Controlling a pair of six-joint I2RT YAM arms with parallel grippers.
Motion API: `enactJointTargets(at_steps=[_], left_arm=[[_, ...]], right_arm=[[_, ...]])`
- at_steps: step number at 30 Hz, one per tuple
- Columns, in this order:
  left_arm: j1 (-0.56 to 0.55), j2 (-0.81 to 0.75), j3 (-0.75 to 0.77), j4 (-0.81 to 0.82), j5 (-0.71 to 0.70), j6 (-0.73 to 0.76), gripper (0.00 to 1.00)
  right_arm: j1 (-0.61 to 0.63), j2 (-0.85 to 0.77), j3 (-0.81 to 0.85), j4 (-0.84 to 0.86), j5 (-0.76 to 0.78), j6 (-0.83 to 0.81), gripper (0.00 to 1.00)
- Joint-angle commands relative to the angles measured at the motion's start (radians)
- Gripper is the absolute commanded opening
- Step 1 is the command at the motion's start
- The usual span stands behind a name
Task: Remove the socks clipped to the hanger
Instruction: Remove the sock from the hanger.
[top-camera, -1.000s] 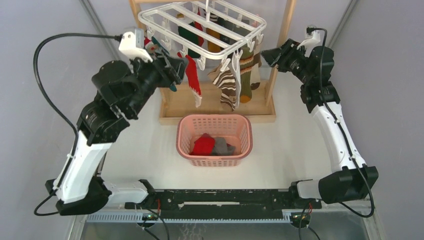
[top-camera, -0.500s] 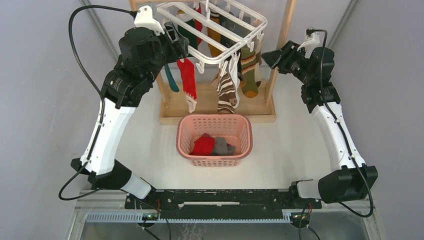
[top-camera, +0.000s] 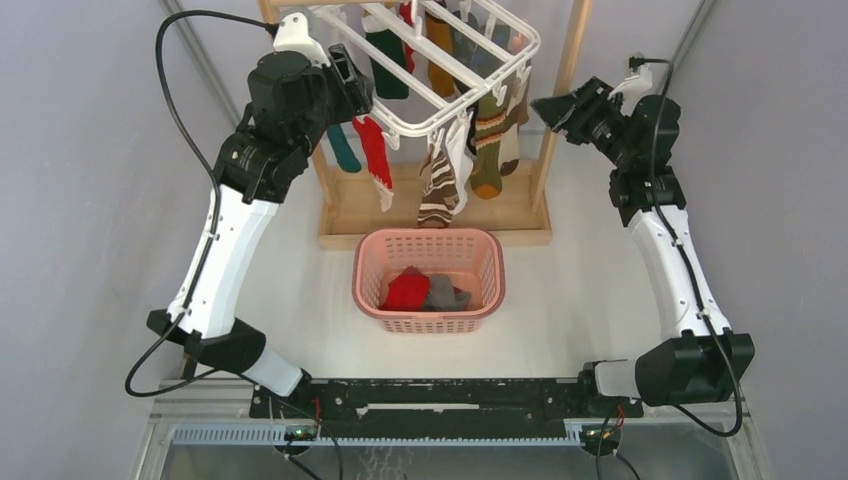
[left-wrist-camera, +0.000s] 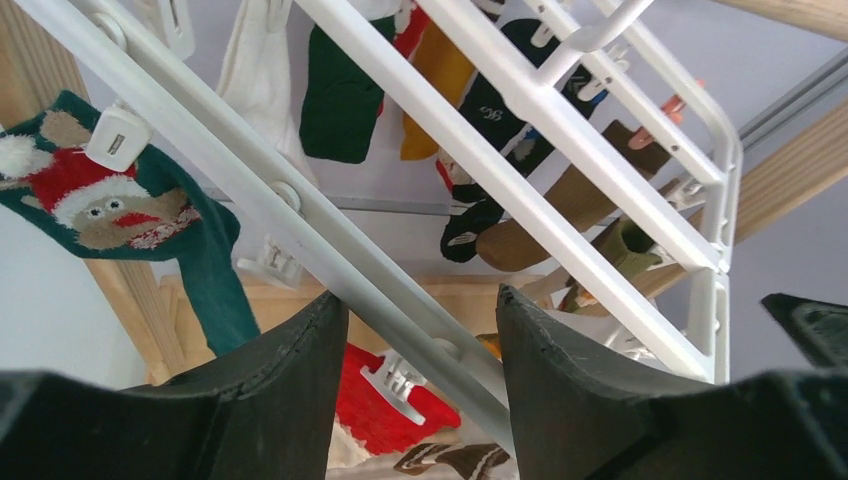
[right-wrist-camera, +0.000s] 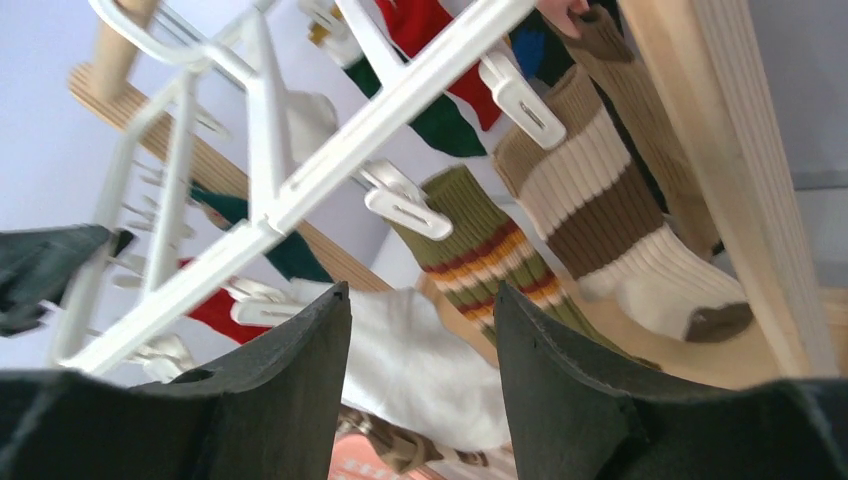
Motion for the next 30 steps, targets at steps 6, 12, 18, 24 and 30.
enactJointTargets(at_steps=[6, 12, 18, 24, 30], left_arm=[[0.023, -0.037, -0.087, 0.064, 0.04, 0.012, 0.59], [0.033, -0.05, -0.112, 0.075, 0.056, 0.011, 0.59], [0.046, -0.066, -0.145, 0.086, 0.069, 0.009, 0.59], [0.057, -0.065, -0.158, 0.09, 0.086, 0.007, 0.58], [0.072, -0.086, -0.188, 0.103, 0.102, 0.0, 0.58]], right_arm=[[-0.003, 0.107, 0.012, 0.337, -0.015, 0.397, 0.62], [0.057, 0.165, 0.101, 0.294, 0.062, 0.416, 0.63], [0.103, 0.206, 0.117, 0.387, 0.113, 0.471, 0.63], [0.142, 0.234, 0.151, 0.409, 0.188, 0.476, 0.61], [0.17, 0.302, 0.26, 0.356, 0.229, 0.464, 0.58]])
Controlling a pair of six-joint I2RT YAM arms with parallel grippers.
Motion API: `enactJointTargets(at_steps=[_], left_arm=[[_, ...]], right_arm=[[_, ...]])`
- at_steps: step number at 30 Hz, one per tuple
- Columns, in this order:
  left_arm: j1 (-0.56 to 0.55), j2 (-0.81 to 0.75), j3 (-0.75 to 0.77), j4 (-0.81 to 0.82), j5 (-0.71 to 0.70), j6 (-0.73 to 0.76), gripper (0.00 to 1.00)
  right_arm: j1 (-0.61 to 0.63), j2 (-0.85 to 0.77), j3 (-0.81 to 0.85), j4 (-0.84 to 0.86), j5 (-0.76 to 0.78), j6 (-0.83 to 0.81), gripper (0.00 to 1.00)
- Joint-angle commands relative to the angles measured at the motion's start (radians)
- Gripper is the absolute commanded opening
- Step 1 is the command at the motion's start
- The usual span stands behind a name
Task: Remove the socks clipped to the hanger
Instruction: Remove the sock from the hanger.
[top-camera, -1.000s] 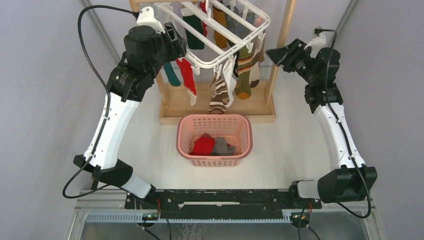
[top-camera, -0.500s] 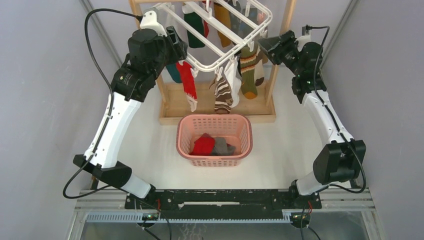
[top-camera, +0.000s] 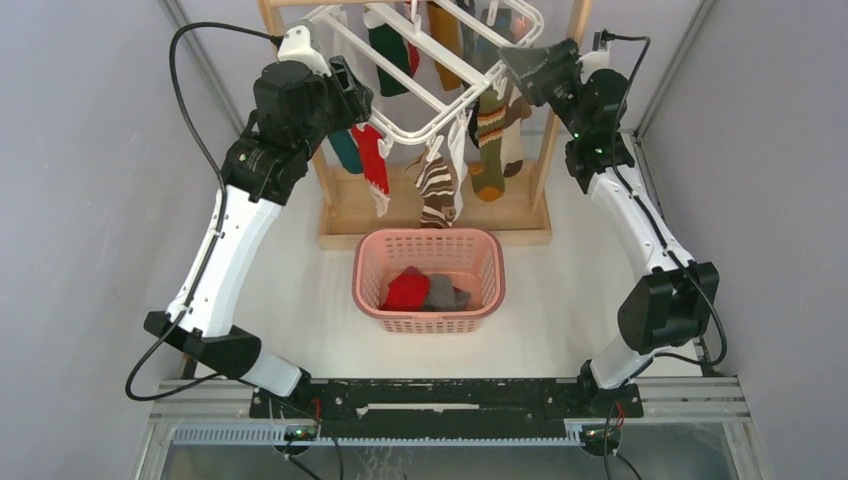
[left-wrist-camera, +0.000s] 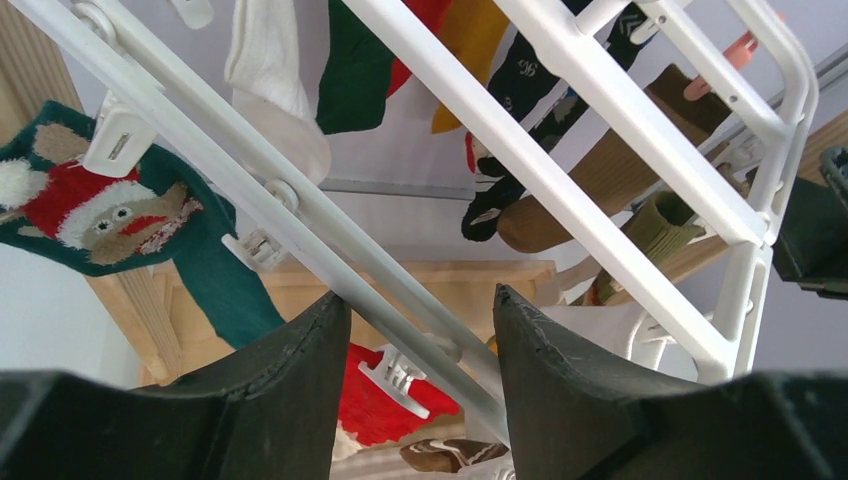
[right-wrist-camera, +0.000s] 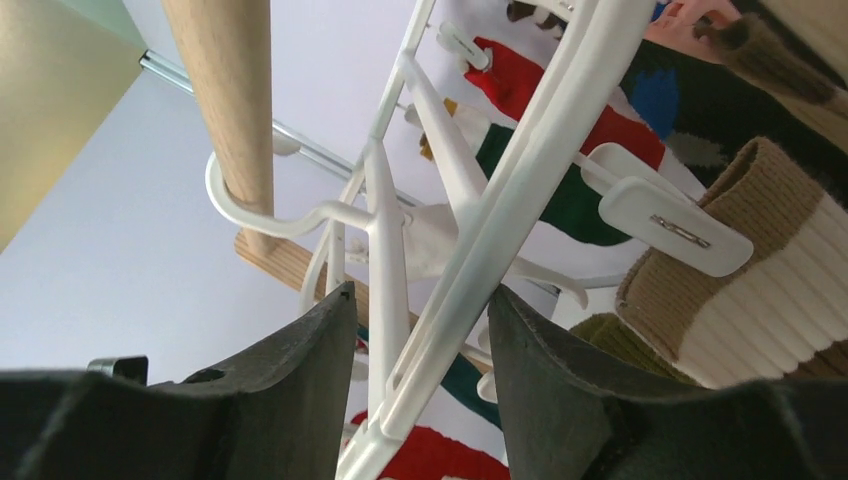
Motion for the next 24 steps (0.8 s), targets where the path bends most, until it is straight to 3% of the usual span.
enactJointTargets(at_steps=[1, 3, 6, 11, 24], left_arm=[[0.018, -0.049, -0.034, 0.014, 0.03, 0.004, 0.58], [0.024, -0.049, -0.037, 0.014, 0.036, 0.003, 0.58], [0.03, -0.053, -0.042, 0.015, 0.042, 0.002, 0.58], [0.044, -0.05, -0.041, 0.02, 0.046, 0.001, 0.58], [0.081, 0.017, 0.053, -0.001, 0.05, 0.016, 0.57]], right_arm=[[0.018, 0.032, 0.091, 0.019, 0.059, 0.01, 0.56], [0.02, 0.047, 0.099, 0.025, 0.072, 0.015, 0.53], [0.02, 0.062, 0.116, 0.019, 0.077, 0.007, 0.37], [0.022, 0.047, 0.111, 0.011, 0.073, -0.012, 0.2], [0.054, -0.106, -0.021, -0.031, 0.118, -0.062, 0.14]])
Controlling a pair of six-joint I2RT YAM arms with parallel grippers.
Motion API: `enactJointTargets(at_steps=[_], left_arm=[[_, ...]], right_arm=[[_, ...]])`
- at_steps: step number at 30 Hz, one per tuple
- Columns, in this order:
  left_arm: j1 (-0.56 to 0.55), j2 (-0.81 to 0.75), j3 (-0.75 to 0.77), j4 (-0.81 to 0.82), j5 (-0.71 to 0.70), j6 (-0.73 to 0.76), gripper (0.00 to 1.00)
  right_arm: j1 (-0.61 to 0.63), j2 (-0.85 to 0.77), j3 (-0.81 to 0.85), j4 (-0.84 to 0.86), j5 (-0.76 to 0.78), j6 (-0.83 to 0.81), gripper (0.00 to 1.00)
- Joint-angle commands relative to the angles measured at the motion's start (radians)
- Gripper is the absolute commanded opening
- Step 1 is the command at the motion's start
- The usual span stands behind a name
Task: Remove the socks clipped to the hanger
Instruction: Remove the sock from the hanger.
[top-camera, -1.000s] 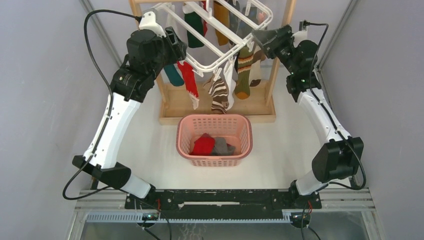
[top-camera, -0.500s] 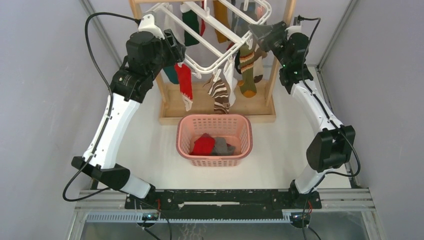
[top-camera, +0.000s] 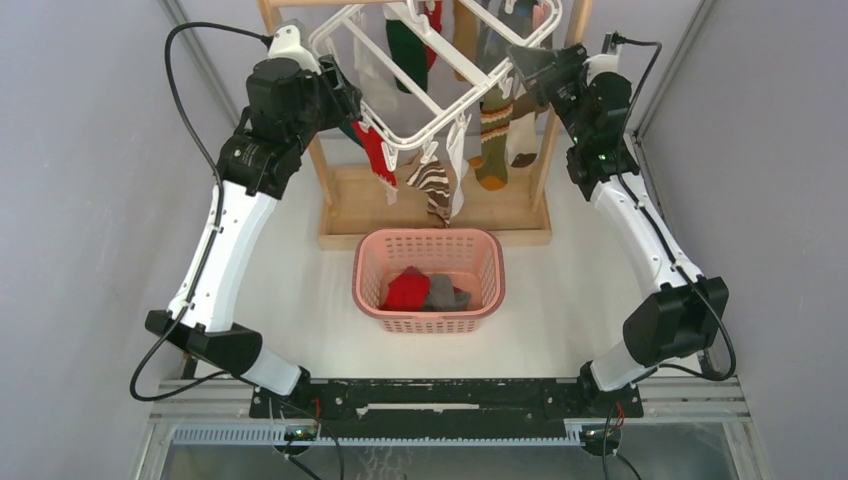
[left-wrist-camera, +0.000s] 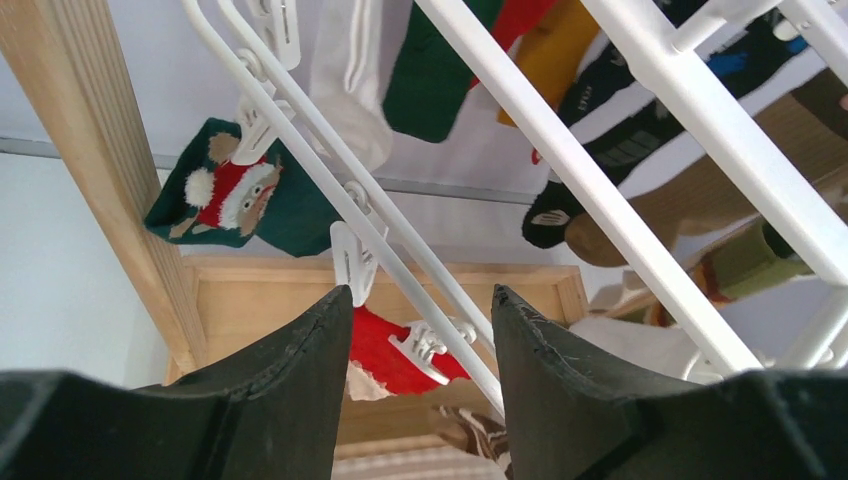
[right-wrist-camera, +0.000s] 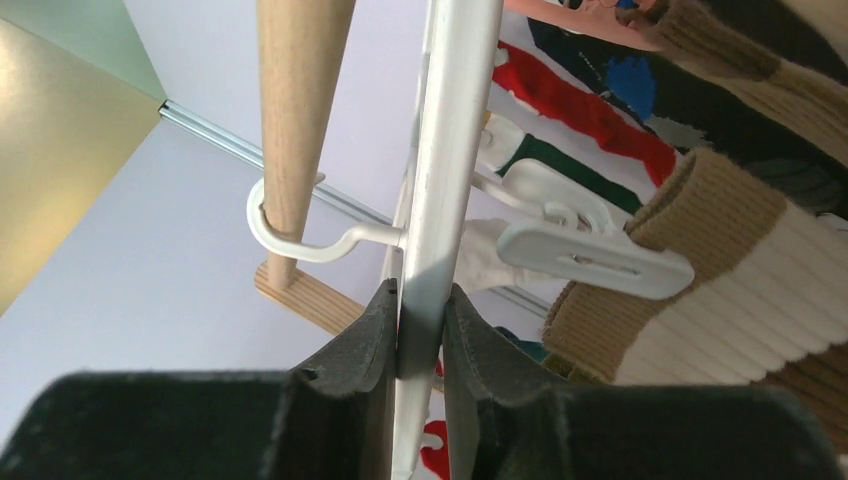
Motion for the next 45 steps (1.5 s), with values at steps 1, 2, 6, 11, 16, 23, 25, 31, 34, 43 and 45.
enactJointTargets(at_steps=[1, 2, 6, 11, 16, 23, 25, 31, 34, 43, 45], left_arm=[[0.014, 0.012, 0.08, 0.001, 0.013, 0.019, 0.57], [0.015, 0.006, 0.077, 0.001, 0.01, 0.02, 0.57], [0.016, -0.022, 0.061, -0.001, -0.001, 0.025, 0.57], [0.017, -0.075, 0.03, -0.007, -0.021, 0.027, 0.58], [0.017, -0.128, 0.009, -0.028, -0.035, 0.028, 0.58], [0.017, -0.233, -0.073, -0.039, -0.018, 0.001, 0.58], [0.017, -0.269, -0.115, -0.031, 0.003, -0.013, 0.58], [-0.006, -0.41, -0.336, 0.038, 0.057, -0.053, 0.58], [-0.04, -0.467, -0.48, 0.104, 0.037, -0.058, 0.59], [-0.122, -0.427, -0.693, 0.232, -0.035, -0.072, 0.59], [-0.122, -0.405, -0.697, 0.25, -0.046, -0.065, 0.59]], right_arm=[[0.032, -0.075, -0.043, 0.013, 0.0, -0.068, 0.14], [0.042, -0.088, -0.054, 0.015, 0.016, -0.07, 0.13], [0.091, -0.116, -0.079, 0.012, 0.057, -0.083, 0.12], [0.148, -0.149, -0.115, 0.01, 0.105, -0.094, 0.12], [0.209, -0.169, -0.124, -0.001, 0.145, -0.119, 0.12], [0.288, -0.189, -0.151, -0.004, 0.196, -0.146, 0.12], [0.309, -0.188, -0.155, -0.001, 0.212, -0.148, 0.12], [0.355, -0.183, -0.157, 0.005, 0.224, -0.152, 0.12], [0.363, -0.193, -0.159, 0.002, 0.223, -0.151, 0.12], [0.367, -0.224, -0.159, -0.022, 0.201, -0.147, 0.16], [0.359, -0.228, -0.16, -0.038, 0.194, -0.147, 0.25]])
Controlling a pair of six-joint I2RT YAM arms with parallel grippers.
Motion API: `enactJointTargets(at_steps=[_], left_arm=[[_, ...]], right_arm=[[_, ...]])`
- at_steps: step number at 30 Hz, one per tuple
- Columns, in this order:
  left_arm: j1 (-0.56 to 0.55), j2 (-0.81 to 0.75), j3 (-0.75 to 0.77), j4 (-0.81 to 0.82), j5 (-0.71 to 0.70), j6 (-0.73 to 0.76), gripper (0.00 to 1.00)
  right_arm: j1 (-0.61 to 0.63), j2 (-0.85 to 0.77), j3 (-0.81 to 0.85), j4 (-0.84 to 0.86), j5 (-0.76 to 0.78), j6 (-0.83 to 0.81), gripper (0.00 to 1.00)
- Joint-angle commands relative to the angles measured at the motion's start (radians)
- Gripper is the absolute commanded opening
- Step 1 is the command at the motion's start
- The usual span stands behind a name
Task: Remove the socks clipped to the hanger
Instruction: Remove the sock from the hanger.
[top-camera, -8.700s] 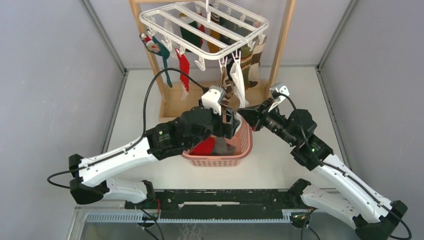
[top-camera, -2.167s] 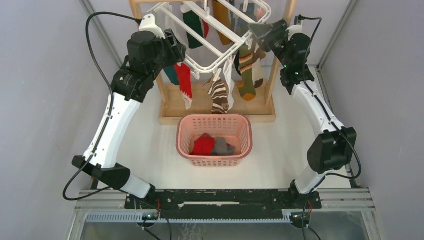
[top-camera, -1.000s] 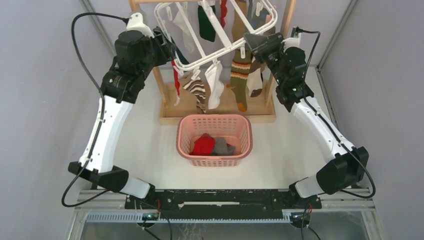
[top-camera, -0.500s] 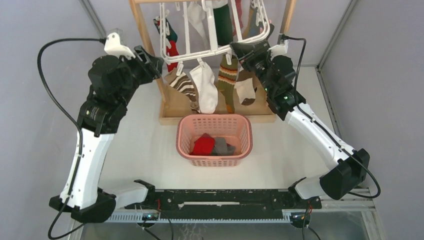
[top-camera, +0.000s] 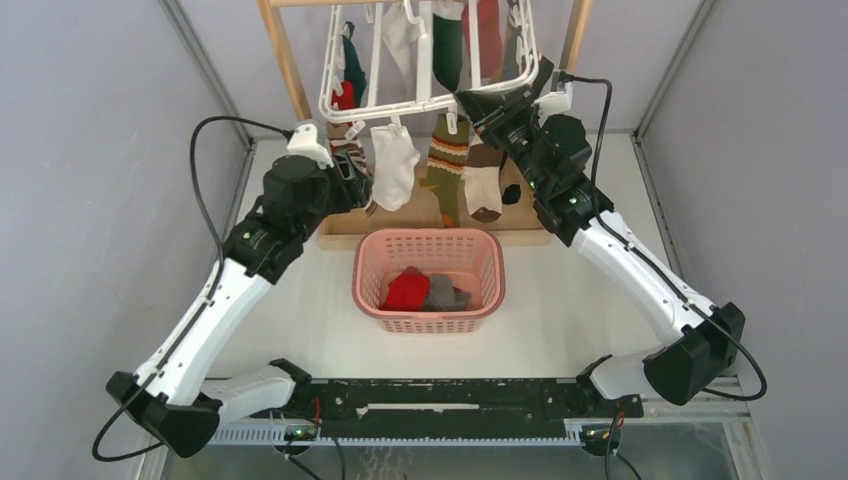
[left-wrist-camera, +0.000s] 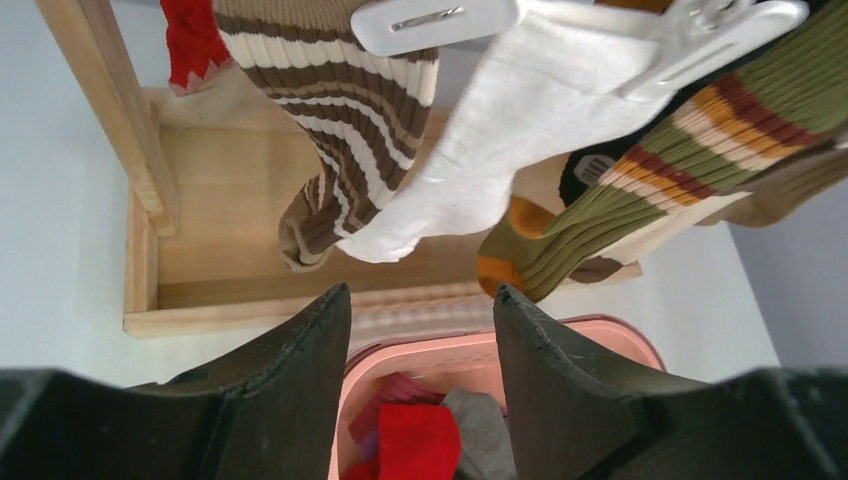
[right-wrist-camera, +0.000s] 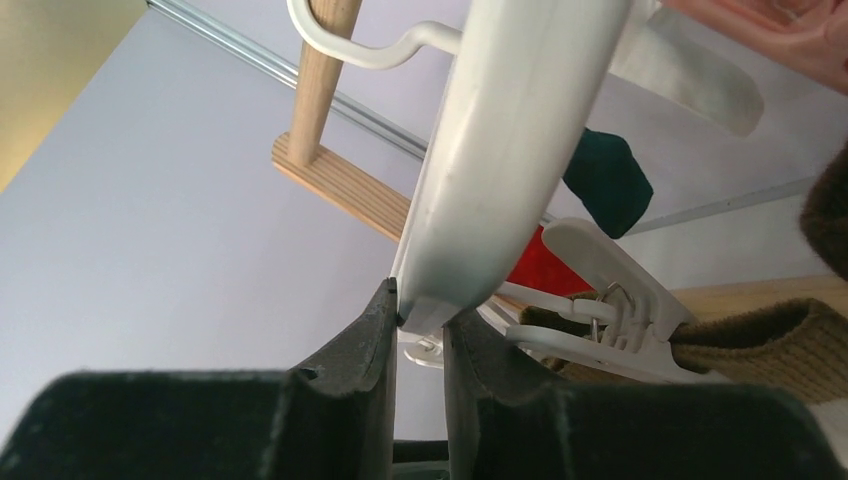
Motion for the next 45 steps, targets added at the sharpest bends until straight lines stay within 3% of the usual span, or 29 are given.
enactJointTargets(at_steps=[1, 8, 13, 19, 24, 31, 41, 45], left_arm=[[-0.006, 0.031, -0.021, 0.12, -0.04, -0.008, 0.59], [-0.007, 0.072, -0.021, 0.18, -0.018, 0.003, 0.59], [-0.007, 0.097, 0.004, 0.184, -0.02, 0.022, 0.6], [-0.006, 0.094, 0.008, 0.178, -0.025, 0.044, 0.59], [-0.007, 0.076, -0.002, 0.176, -0.009, 0.041, 0.59], [-0.006, 0.071, 0.008, 0.175, -0.004, 0.046, 0.59], [-0.006, 0.094, 0.04, 0.165, -0.002, 0.059, 0.59], [-0.006, 0.105, 0.042, 0.165, 0.003, 0.06, 0.59]], right_arm=[[0.008, -0.05, 0.005, 0.016, -0.078, -0.048, 0.29], [-0.014, -0.09, -0.023, -0.027, -0.079, -0.076, 0.45], [-0.024, -0.147, -0.066, -0.08, -0.08, -0.122, 0.46], [-0.008, -0.18, -0.12, -0.112, -0.236, -0.248, 0.46], [0.033, -0.128, -0.135, -0.138, -0.345, -0.376, 0.46], [0.021, 0.007, -0.135, -0.103, -0.376, -0.535, 0.49], [-0.008, 0.06, -0.198, -0.013, -0.307, -0.639, 0.55], [-0.037, 0.074, -0.214, 0.027, -0.365, -0.642, 0.59]])
